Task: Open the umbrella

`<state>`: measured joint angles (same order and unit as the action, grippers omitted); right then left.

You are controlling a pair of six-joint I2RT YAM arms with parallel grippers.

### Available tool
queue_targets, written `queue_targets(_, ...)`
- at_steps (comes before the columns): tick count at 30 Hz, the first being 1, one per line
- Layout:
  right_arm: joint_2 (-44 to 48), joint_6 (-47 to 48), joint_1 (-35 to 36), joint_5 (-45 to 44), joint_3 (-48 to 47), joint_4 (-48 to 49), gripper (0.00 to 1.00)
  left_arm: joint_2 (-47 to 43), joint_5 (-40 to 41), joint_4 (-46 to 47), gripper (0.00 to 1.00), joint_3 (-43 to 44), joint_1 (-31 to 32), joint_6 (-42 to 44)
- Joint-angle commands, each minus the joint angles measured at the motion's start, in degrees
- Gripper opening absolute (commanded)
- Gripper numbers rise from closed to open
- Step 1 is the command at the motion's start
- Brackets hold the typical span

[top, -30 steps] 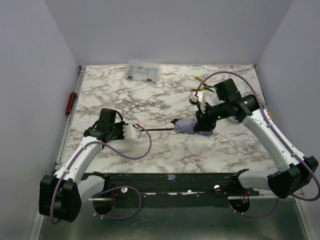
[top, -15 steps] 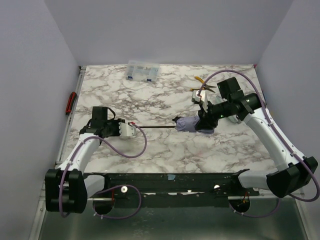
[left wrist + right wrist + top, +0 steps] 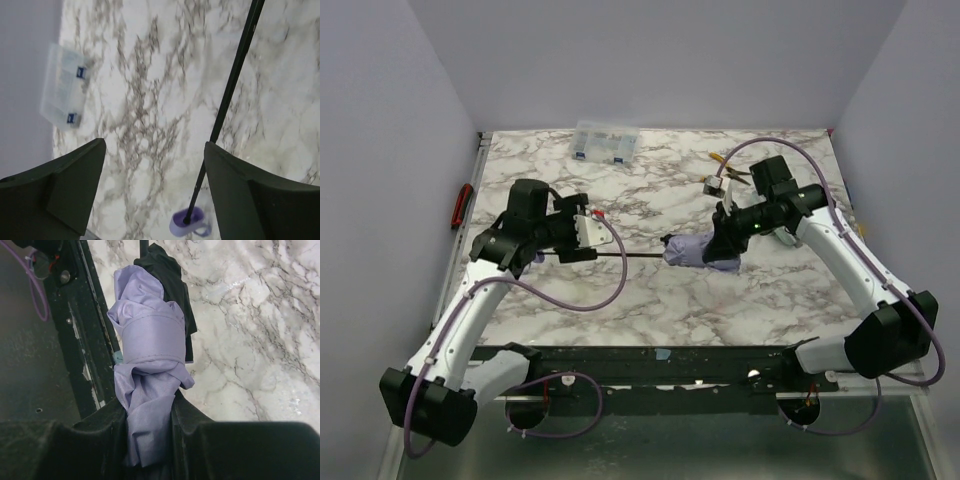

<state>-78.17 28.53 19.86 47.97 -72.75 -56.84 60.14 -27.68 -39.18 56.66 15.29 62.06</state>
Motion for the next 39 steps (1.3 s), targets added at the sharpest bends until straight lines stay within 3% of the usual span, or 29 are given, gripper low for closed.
queue_targets(1, -1.25, -9.21, -0.06, 6.99, 0.75, 8.76, 0.01, -1.8, -7.96, 0.99, 0.85, 8.64, 4.32, -17.2)
queue_targets(9, 0.73, -29.31, -0.1, 12.47, -1.1, 27.14, 0.01, -2.31, -12.19, 8.48, 0.86, 19.45, 4.49, -38.93)
queue_targets(16, 3.31, -49.71, -1.12, 6.74, -3.04, 45.67, 0.01, -4.96, -13.19, 12.04, 0.9, 19.1, 4.49, -43.48)
queue_targets(20, 5.41, -60.75, -2.72, 0.02, 1.32, 55.85, 0.01, -4.91, -16.52, 14.46, 0.94, 17.58, 4.48, -49.66)
queue_targets(24, 6.49, -65.5, -2.83, -2.05, 5.26, 62.69, 0.01, -2.55, -20.96, 16.42, 0.89, 15.71, 4.75, -53.78)
queue_targets(26, 6.8, -66.09, -2.81, -1.07, 6.39, 63.16, 0.01, -1.87, -23.86, 16.83, 0.85, 15.26, 5.5, -51.42)
queue_targets(28, 7.32, -67.22, -2.81, 2.29, 8.09, 64.79, 0.01, -2.99, -22.8, 16.9, 0.83, 14.0, 8.42, -43.14)
queue_targets(34, 6.84, -67.52, -2.73, 12.55, 10.26, 61.98, 0.01, -6.5, -12.99, 17.32, 0.6, 9.15, 19.8, -11.82)
queue_targets(39, 7.18, -66.23, -2.76, 12.26, 10.25, 60.06, 0.01, -2.9, -8.29, 13.84, 0.47, 11.42, 26.28, -1.96)
